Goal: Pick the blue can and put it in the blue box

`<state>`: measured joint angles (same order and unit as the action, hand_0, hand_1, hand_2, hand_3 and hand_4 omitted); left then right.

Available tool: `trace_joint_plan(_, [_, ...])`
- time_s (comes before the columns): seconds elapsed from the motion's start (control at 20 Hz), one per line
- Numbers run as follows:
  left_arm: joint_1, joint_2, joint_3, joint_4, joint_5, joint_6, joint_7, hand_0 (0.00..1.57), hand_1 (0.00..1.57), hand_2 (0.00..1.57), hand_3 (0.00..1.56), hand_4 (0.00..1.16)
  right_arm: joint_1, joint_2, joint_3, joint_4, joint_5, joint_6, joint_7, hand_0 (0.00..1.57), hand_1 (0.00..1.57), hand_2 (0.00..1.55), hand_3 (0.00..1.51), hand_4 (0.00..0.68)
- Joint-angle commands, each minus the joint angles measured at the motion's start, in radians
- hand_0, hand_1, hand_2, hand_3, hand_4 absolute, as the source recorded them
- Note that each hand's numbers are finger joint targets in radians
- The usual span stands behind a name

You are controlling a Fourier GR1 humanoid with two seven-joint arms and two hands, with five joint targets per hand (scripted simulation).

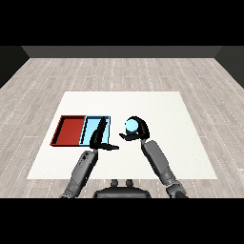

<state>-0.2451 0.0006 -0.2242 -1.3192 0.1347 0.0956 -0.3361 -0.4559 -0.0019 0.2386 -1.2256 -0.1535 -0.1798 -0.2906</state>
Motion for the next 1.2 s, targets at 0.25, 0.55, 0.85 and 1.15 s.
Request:
trace_joint_plan(0.25, [-0.015,-0.001,-0.089,0.136,0.054,0.043,-0.059,0.00,0.00,0.00,0.00,0.00,-0.004,0.002,0.041,-0.024,-0.015,-0.001,0.002,1.41,1.41,1.45,1.42,0.663])
trace_joint_plan(0.55, [-0.054,-0.001,-0.236,0.229,0.131,0.170,-0.110,0.00,0.00,0.00,0.00,0.00,-0.049,0.002,0.065,0.078,-0.052,-0.009,-0.088,1.40,1.40,1.44,1.40,0.674])
trace_joint_plan(0.85, [-0.176,0.000,-0.165,0.303,0.164,0.135,-0.078,0.00,0.00,0.00,0.00,0.00,-0.106,0.002,0.133,0.048,-0.083,-0.069,-0.030,1.39,1.39,1.45,1.42,0.681])
trace_joint_plan(1.15, [-0.166,-0.001,-0.236,0.223,0.194,0.192,-0.030,0.00,0.00,0.00,0.00,0.00,-0.072,0.002,0.130,0.055,-0.035,-0.034,-0.041,1.40,1.40,1.43,1.40,0.657])
